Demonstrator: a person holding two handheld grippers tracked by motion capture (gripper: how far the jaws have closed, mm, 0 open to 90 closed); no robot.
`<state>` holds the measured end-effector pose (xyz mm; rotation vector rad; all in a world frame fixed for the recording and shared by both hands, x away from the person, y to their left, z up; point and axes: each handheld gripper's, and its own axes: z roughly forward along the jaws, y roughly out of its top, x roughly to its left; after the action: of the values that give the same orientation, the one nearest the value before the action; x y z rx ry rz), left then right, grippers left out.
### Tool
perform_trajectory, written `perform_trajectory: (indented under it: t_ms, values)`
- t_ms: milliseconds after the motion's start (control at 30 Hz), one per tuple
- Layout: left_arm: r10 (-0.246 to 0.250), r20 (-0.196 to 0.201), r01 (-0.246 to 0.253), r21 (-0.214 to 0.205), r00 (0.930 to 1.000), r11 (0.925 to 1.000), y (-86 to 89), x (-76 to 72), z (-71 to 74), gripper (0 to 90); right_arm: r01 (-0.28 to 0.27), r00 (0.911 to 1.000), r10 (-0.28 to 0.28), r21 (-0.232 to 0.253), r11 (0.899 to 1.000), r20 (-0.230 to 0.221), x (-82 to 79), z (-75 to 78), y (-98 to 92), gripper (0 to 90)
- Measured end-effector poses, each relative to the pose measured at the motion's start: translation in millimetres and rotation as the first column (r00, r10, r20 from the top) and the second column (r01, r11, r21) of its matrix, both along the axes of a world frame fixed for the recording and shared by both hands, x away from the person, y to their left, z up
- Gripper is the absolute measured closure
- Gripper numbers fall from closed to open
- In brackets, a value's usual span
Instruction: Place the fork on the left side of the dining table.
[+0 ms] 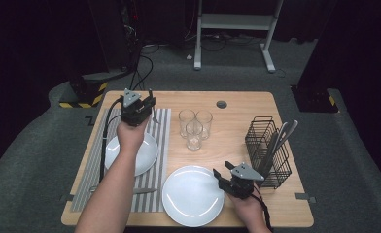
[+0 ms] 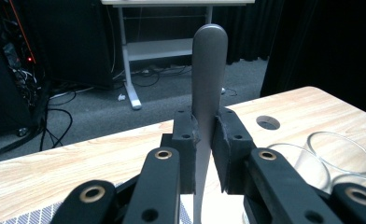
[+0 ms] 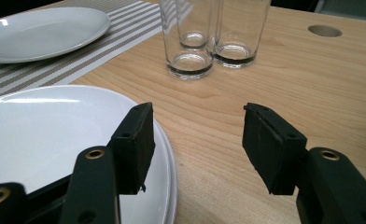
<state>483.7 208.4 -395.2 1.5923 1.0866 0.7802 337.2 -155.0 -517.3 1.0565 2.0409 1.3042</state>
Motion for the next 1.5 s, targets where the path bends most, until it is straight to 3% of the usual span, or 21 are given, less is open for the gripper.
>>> perform_trajectory:
  t_ms: [567, 733, 1500]
  values:
    - [0.025, -0.045, -0.024, 0.018, 0.9987, 0.9996, 3.7, 23.0, -21.6, 79.3, 0.0, 1.0, 0.001, 0.013, 1.0, -0.008, -0.5, -0.8, -0.5, 44.0]
    - [0.028, -0.075, -0.027, 0.01, 0.9968, 0.9996, 3.4, 26.6, -28.4, 79.3, -0.005, 0.9999, 0.005, 0.01, 1.0, -0.011, -0.9, -1.8, 0.9, 44.0]
    - [0.046, -0.108, -0.047, -0.011, 0.9931, 0.9988, 12.7, 31.8, -40.5, 79.3, -0.008, 0.9997, 0.009, 0.007, 1.0, -0.021, -1.3, -4.4, 3.5, 45.0]
